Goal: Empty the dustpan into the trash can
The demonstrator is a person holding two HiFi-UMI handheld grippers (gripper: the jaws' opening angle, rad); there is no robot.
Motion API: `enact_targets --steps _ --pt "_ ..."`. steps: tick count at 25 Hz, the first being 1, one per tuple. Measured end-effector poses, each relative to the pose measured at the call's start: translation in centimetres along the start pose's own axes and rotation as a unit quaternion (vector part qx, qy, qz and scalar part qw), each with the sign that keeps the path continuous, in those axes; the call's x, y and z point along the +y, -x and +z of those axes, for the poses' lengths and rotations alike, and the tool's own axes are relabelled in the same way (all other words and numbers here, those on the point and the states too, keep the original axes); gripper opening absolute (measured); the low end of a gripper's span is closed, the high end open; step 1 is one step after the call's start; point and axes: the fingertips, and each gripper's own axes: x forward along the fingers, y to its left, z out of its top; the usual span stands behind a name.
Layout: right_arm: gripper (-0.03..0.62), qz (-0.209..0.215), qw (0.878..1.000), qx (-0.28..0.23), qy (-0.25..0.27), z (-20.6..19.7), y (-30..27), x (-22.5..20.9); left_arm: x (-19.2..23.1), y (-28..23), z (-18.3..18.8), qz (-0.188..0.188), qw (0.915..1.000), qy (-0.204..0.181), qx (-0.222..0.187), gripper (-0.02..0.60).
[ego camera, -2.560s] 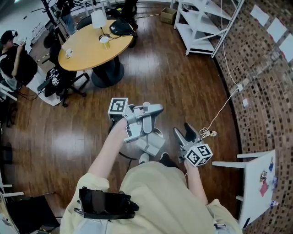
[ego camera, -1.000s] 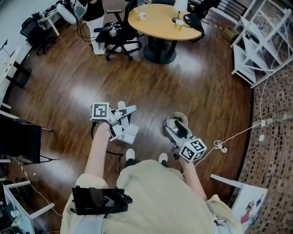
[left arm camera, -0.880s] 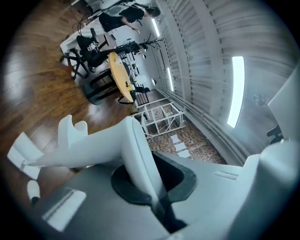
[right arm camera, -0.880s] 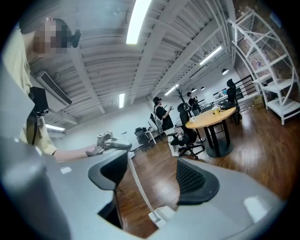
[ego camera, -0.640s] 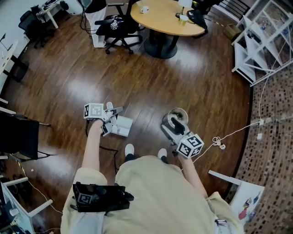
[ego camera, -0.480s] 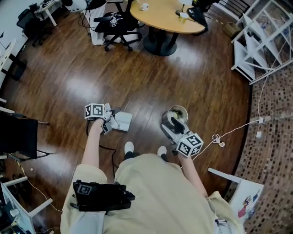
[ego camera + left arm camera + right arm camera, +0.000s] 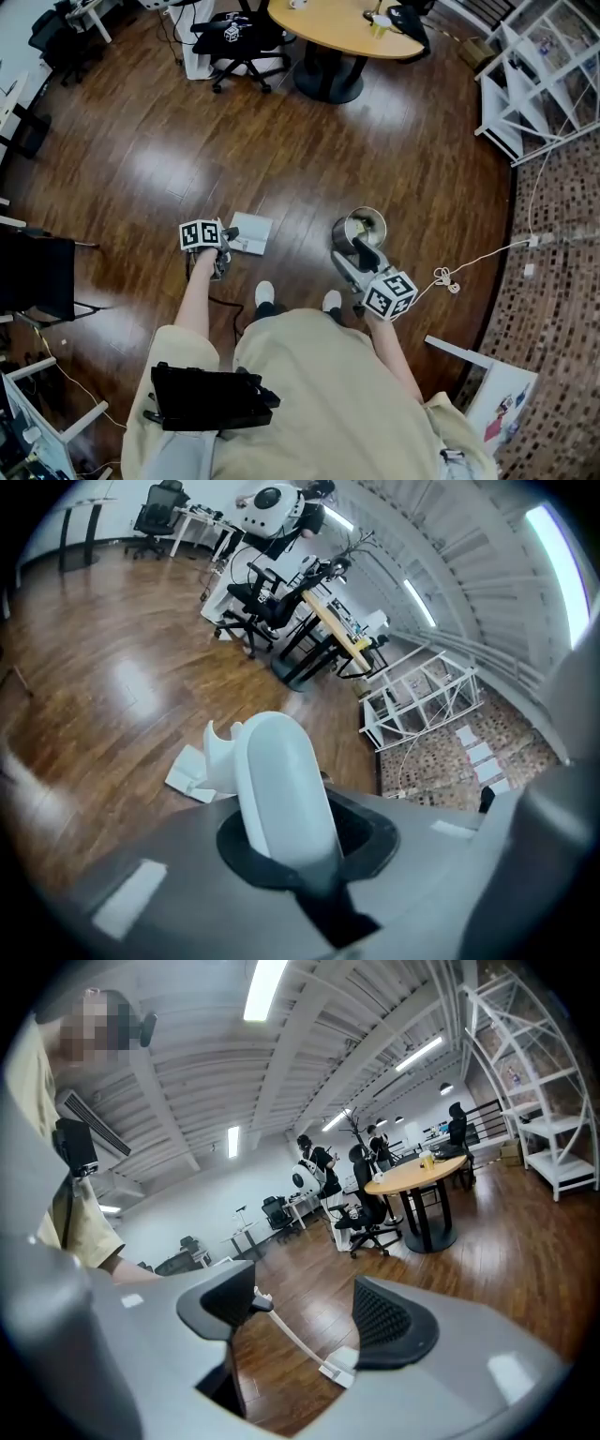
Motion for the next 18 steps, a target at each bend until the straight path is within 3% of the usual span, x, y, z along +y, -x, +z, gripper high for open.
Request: enact_targets --steps 2,4,7,9,12,15,18 --pt "0.314 0.007 1.000 0.002 0.000 -0.3 -0.3 0.4 0.8 0.5 -1.8 0.028 0.9992 -0.020 0.020 0.058" --pt "0.314 0.013 1.000 0.004 0.001 -0.6 -0.5 0.6 1.5 0.9 -4.0 0.050 0.9966 -0.050 0.043 0.158" --pt "0.314 0.020 1.000 0.002 0.003 -0.5 -0.9 0.8 2.7 1.7 -6.9 0.078 0.9911 -0.085 0.066 0.254" --pt "0.314 0.023 1.000 0.002 0.004 -0.2 -1.0 0.7 3.4 2.3 -8.5 0.089 0.9893 -0.087 0.076 0.326" --pt "0.314 0.027 1.000 0.003 0.005 0.1 -0.9 0.4 3.7 2.9 -10.4 0.096 0.9893 -0.079 0.077 0.361" --pt "0.314 0.035 0.999 0.003 0.001 -0.1 -1.0 0.3 3.9 3.5 -11.7 0.112 0.9880 -0.079 0.071 0.458" --pt "0.314 0.050 0.999 -0.006 -0.006 0.5 -1.2 0.9 3.6 5.4 -12.5 0.127 0.9865 -0.087 0.056 0.506"
